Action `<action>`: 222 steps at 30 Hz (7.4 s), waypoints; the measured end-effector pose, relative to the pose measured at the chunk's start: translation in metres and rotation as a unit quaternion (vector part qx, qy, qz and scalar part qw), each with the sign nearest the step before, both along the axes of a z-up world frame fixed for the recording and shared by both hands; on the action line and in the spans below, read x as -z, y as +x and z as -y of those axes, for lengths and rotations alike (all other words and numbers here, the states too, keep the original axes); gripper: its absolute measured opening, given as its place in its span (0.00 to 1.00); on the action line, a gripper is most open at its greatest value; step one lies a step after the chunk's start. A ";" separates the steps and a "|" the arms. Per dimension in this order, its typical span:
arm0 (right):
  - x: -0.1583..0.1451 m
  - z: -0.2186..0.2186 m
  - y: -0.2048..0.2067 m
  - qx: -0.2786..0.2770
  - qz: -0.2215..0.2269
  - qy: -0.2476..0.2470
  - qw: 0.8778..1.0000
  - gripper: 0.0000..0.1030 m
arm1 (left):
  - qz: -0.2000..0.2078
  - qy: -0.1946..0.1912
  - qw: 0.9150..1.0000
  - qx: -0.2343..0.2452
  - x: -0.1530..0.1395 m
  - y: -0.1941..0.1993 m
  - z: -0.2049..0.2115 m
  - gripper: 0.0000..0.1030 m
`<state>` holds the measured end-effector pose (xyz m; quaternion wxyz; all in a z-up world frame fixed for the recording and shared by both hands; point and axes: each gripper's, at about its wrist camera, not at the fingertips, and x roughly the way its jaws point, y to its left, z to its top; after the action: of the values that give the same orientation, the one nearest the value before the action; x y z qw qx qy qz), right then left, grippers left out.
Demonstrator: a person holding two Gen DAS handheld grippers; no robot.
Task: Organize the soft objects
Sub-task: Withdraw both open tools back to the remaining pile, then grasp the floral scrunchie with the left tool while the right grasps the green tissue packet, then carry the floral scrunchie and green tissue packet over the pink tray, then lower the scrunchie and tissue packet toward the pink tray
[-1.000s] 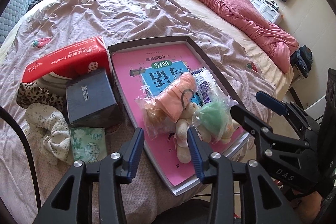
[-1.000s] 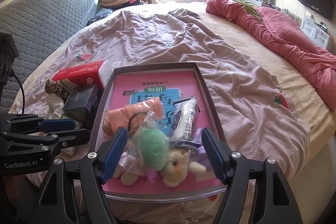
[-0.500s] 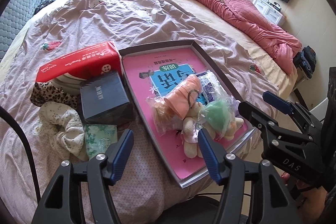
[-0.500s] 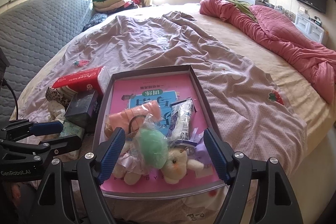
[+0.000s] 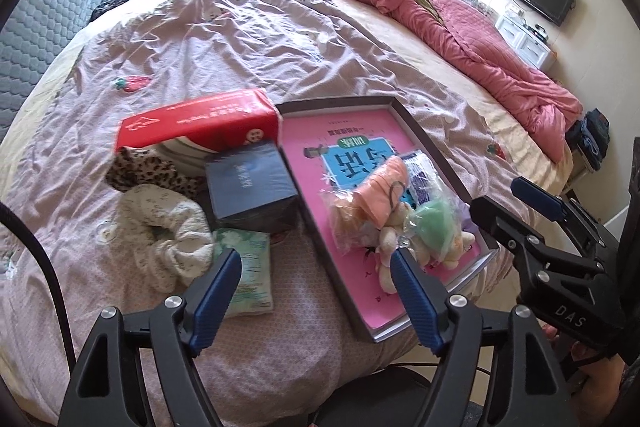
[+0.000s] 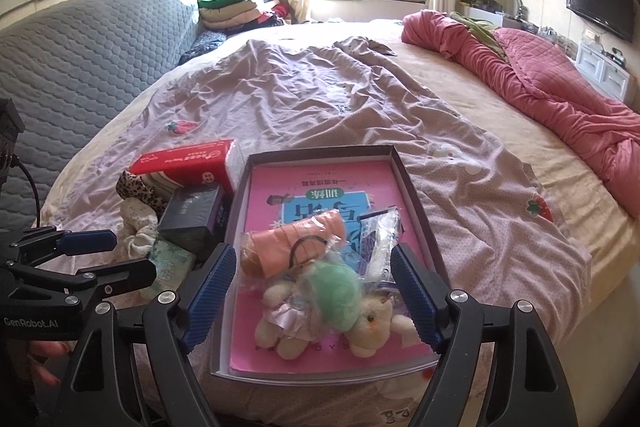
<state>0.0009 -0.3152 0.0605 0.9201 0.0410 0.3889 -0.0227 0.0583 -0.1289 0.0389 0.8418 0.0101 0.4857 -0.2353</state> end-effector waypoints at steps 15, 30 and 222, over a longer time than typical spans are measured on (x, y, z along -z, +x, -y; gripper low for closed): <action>-0.039 -0.040 0.010 -0.038 0.035 0.004 0.999 0.79 | 0.018 -0.014 0.998 -0.055 -0.035 0.012 -0.064 0.75; -0.064 -0.075 0.018 -0.065 0.048 0.018 0.997 0.79 | 0.023 -0.015 0.995 -0.094 -0.055 0.019 -0.112 0.75; 0.038 0.110 -0.026 0.082 -0.048 0.070 0.993 0.57 | -0.063 -0.013 0.997 0.050 0.042 -0.002 0.077 0.05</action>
<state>-0.0250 -0.4255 0.0226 0.8904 0.1361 0.4282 -0.0730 0.0561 -0.2061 -0.0027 0.7966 0.0088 0.5338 -0.2834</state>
